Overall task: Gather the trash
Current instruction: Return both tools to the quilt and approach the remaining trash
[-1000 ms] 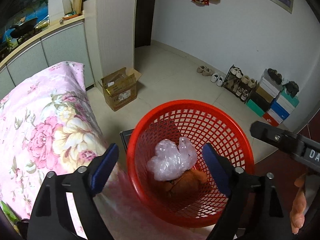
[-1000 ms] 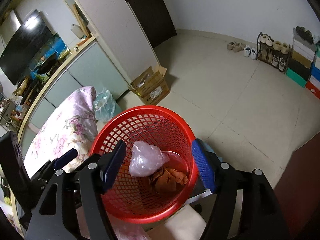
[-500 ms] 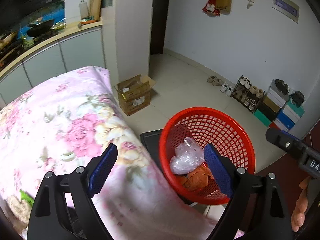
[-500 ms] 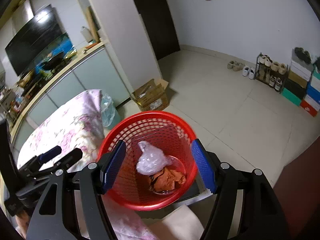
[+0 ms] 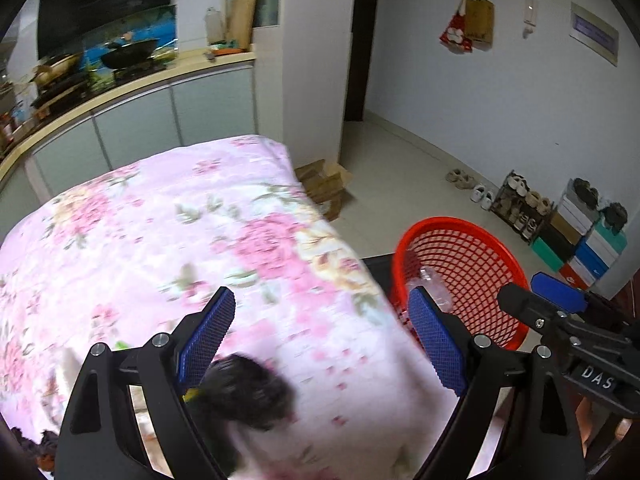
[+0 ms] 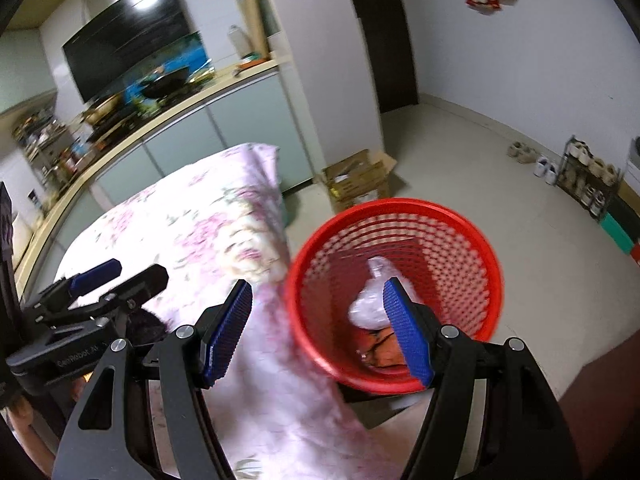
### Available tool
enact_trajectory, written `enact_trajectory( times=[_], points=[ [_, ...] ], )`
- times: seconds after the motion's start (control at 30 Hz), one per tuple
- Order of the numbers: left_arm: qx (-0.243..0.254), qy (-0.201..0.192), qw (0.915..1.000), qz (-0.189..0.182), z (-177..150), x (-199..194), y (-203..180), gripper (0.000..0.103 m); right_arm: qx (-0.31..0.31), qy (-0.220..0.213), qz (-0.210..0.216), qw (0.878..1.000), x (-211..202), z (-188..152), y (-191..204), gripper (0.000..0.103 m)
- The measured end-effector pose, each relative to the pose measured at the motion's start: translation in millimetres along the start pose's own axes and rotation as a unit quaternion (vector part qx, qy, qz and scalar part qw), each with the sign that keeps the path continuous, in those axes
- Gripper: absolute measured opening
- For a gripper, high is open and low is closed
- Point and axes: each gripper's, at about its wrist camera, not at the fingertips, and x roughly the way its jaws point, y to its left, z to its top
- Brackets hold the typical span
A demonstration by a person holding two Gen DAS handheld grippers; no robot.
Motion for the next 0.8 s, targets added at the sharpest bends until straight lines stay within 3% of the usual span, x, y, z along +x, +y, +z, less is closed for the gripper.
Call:
enact_trajectory(
  times=[0.33,0.53,0.8],
  points=[
    [-0.033,-0.015,0.9982,0.047,-14,-53,70,0.085,-0.036,0.017,0.042,0.998,11,-5,48,0.066],
    [-0.061,-0.023,0.992,0.108,-21,-85,126,0.085,-0.049,0.029,0.065,0.996,15,-7,67,0.066],
    [-0.115,-0.016,0.9828,0.144,-50,-117,186,0.085,-0.062,0.039,0.085,0.994,19,-12,82,0.066]
  ],
)
